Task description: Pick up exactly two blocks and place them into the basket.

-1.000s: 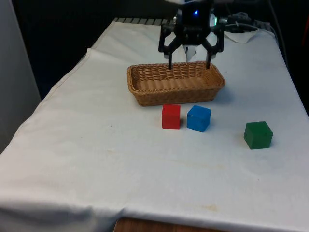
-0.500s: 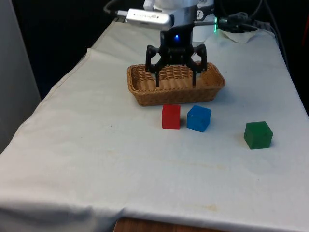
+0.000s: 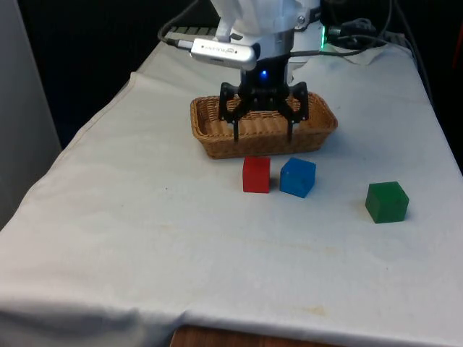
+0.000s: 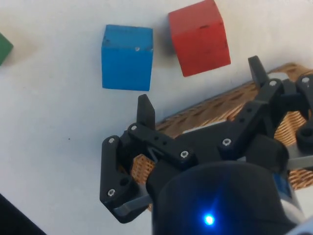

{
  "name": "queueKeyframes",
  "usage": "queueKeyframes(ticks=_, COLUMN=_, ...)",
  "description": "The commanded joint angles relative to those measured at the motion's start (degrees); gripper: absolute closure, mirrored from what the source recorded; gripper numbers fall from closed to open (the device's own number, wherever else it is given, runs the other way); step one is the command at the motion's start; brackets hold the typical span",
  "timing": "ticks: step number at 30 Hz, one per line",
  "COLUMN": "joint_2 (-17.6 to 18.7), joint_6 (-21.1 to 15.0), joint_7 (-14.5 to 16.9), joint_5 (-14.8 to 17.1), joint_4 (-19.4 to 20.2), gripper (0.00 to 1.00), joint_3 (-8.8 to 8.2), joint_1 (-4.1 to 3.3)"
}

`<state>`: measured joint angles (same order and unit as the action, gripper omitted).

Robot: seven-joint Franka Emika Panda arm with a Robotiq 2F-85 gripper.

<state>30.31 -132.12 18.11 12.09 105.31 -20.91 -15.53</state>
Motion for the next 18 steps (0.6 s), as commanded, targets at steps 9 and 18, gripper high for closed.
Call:
queueKeyframes(ticks=9, joint_2=2.52, joint_6=-1.66, joint_7=-0.11, joint_5=0.86, joint_4=-0.29, gripper=0.0, joint_3=-0.06, joint_1=0.23)
queueKeyframes(ticks=18, joint_2=4.58, joint_6=-3.15, joint_7=0.46, joint_5=1.89, joint_4=-0.74, gripper=0.0, joint_3=0.0, joint_1=0.86)
